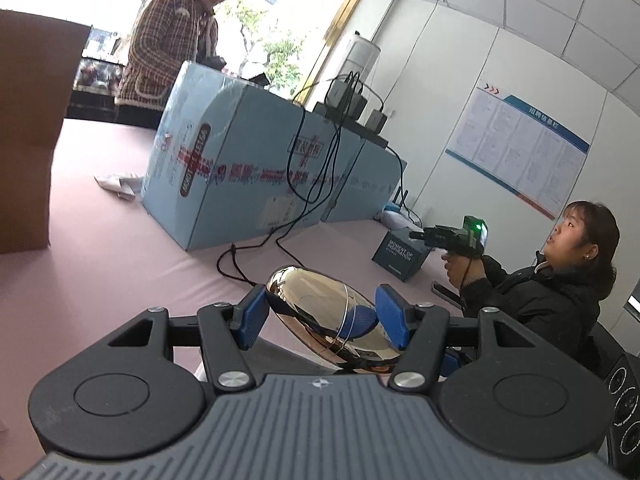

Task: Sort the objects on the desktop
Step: 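Lift the gold egg with the left gripper and carry it toward the white foam box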

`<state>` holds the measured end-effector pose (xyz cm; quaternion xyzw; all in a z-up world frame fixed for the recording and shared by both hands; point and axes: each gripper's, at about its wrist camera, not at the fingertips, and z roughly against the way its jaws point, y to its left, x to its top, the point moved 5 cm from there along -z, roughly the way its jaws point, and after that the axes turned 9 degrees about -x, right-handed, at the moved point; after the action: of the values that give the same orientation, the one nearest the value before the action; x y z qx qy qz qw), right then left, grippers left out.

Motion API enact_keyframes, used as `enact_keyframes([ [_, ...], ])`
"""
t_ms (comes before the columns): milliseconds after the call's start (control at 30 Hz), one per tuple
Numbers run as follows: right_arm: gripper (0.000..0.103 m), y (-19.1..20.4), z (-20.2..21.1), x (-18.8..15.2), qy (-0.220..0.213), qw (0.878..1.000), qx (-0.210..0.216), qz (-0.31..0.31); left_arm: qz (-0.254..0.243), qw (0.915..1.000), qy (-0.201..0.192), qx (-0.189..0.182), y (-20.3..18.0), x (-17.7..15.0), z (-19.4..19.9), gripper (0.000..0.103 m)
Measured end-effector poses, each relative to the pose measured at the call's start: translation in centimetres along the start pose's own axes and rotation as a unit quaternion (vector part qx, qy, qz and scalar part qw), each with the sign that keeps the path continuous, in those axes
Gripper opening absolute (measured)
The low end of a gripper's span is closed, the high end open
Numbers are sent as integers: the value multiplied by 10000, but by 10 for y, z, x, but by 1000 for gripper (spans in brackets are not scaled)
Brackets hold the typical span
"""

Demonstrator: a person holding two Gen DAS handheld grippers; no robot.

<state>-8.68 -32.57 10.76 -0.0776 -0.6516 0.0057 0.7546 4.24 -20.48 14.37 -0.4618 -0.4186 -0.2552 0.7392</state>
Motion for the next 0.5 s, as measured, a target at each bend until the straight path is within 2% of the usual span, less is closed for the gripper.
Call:
enact_keyframes([
  [500, 53, 42, 22, 32, -439, 9983, 341, 169, -178, 9982, -509, 242, -9, 13, 78, 56],
])
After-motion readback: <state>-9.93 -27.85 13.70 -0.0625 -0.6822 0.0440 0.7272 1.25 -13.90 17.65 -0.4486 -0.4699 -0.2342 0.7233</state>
